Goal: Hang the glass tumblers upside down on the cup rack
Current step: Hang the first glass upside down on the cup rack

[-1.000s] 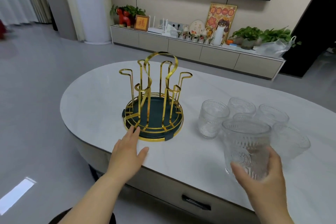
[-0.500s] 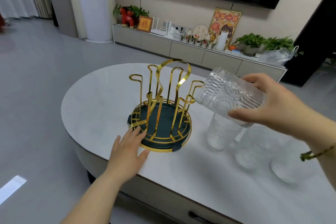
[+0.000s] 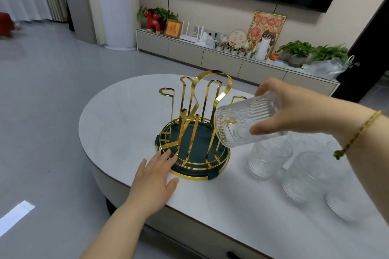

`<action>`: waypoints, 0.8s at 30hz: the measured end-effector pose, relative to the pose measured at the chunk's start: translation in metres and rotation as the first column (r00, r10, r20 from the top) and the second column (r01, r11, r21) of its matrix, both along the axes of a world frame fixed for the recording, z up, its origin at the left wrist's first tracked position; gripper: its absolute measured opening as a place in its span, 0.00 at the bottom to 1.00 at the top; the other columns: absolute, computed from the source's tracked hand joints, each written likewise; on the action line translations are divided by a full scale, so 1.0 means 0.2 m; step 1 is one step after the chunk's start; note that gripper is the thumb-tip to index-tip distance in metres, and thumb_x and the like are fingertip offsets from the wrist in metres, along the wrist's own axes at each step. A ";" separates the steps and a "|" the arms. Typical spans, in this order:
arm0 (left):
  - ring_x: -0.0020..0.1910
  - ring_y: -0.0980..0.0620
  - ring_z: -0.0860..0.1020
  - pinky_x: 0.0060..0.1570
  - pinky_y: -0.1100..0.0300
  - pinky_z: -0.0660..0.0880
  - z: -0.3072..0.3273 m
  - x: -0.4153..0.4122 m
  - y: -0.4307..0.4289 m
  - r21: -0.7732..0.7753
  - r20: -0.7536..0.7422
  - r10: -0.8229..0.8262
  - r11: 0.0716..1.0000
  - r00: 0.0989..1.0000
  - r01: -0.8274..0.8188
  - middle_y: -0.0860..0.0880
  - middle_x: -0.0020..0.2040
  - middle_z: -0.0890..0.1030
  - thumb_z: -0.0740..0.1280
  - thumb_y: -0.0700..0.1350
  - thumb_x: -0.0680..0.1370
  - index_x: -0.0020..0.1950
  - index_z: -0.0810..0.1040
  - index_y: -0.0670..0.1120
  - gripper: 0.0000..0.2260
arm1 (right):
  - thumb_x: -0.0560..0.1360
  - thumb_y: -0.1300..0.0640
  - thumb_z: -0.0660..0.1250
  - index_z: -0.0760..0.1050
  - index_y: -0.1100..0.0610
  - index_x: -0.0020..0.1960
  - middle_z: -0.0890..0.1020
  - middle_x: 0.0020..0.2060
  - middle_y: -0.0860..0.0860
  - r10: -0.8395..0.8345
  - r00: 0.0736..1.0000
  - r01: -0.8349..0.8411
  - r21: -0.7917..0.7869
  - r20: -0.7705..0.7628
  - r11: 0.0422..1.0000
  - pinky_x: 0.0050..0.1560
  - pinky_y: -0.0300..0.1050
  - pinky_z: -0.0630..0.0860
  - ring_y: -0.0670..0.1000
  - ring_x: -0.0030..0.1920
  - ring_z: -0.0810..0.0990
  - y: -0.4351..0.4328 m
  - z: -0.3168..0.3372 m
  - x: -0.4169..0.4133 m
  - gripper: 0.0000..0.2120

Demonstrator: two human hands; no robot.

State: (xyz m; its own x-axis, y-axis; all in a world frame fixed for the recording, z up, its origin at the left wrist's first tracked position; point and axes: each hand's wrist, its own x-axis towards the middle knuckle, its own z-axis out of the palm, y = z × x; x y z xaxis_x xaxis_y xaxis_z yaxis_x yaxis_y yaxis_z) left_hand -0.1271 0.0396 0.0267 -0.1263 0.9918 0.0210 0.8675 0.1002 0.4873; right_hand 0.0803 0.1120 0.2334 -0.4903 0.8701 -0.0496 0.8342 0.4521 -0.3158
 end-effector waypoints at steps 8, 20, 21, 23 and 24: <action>0.74 0.54 0.45 0.73 0.51 0.41 0.00 -0.01 0.00 -0.006 -0.007 -0.019 1.000 1.000 0.019 0.54 0.76 0.48 0.56 0.50 0.78 0.72 0.50 0.54 0.24 | 0.59 0.49 0.73 0.61 0.53 0.60 0.69 0.48 0.49 0.038 0.999 -0.038 0.022 -0.006 0.999 0.34 0.35 0.71 0.51 0.46 0.71 0.10 -0.19 -0.17 0.34; 0.74 0.53 0.45 0.73 0.51 0.42 0.01 0.00 0.00 -0.025 -0.036 -0.017 1.000 0.999 0.016 0.54 0.76 0.47 0.56 0.52 0.78 0.72 0.48 0.55 0.25 | 0.61 0.48 0.71 0.59 0.51 0.65 0.69 0.64 0.53 0.028 0.999 -0.028 -0.010 -0.039 1.000 0.59 0.54 0.71 0.56 0.63 0.64 0.16 -0.29 -0.23 0.36; 0.75 0.53 0.45 0.73 0.51 0.42 0.01 0.00 0.00 -0.025 -0.034 -0.014 1.000 0.999 0.013 0.54 0.76 0.47 0.56 0.52 0.78 0.72 0.48 0.55 0.25 | 0.61 0.48 0.71 0.59 0.51 0.65 0.68 0.65 0.53 0.026 0.999 -0.026 -0.007 -0.039 1.000 0.61 0.55 0.70 0.56 0.64 0.64 0.16 -0.30 -0.23 0.36; 0.75 0.53 0.45 0.73 0.51 0.42 0.01 0.01 0.00 -0.023 -0.033 -0.008 1.000 0.999 0.008 0.54 0.76 0.46 0.56 0.53 0.78 0.72 0.48 0.55 0.26 | 0.61 0.47 0.71 0.59 0.51 0.65 0.67 0.65 0.53 0.015 0.998 -0.015 -0.004 -0.053 1.000 0.62 0.56 0.69 0.56 0.65 0.64 0.16 -0.31 -0.22 0.36; 0.75 0.53 0.45 0.73 0.51 0.42 0.01 0.01 0.00 -0.023 -0.035 -0.006 1.000 0.999 0.006 0.53 0.76 0.46 0.56 0.53 0.78 0.72 0.47 0.54 0.26 | 0.61 0.46 0.70 0.59 0.50 0.65 0.67 0.66 0.53 0.009 0.998 -0.009 -0.005 -0.061 1.000 0.63 0.57 0.68 0.56 0.65 0.64 0.16 -0.31 -0.22 0.37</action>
State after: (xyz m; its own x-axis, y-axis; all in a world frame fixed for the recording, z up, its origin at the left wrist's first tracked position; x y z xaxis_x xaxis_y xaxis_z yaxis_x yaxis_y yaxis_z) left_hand -0.1252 0.0392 0.0283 -0.1199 0.9928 0.0024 0.8848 0.1058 0.4539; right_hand 0.0362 0.1431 0.1714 -0.5007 0.8653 -0.0235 0.8089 0.4581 -0.3686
